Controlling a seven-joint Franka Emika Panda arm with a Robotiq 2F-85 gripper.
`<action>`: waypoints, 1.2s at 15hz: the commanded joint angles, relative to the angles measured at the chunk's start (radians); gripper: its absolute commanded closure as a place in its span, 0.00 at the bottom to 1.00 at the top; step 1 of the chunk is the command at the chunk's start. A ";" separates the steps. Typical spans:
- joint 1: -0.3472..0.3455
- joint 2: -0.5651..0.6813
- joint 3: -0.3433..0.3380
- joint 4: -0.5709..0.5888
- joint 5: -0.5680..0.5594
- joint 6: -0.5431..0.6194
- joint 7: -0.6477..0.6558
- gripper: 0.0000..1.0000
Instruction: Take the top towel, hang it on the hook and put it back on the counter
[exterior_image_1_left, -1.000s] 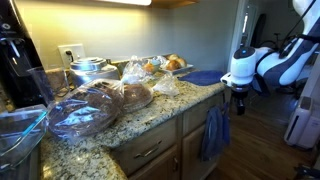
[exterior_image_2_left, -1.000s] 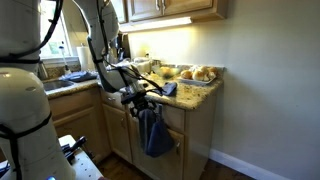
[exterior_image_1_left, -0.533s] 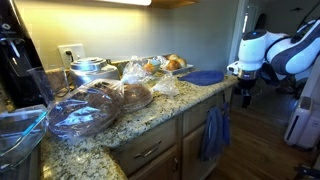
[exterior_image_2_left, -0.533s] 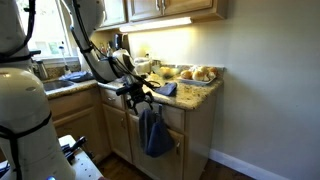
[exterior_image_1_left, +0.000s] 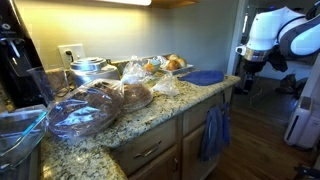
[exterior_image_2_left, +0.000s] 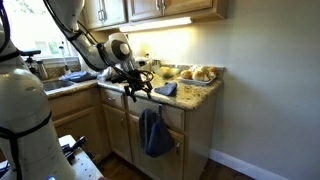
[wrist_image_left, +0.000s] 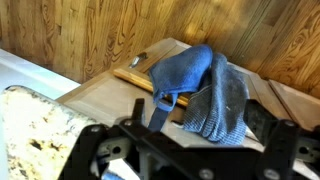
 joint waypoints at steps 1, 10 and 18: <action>0.009 -0.159 -0.012 -0.069 0.084 -0.019 -0.031 0.00; -0.007 -0.183 0.002 -0.066 0.152 -0.002 -0.053 0.00; -0.051 -0.049 0.031 -0.095 0.096 0.136 -0.007 0.00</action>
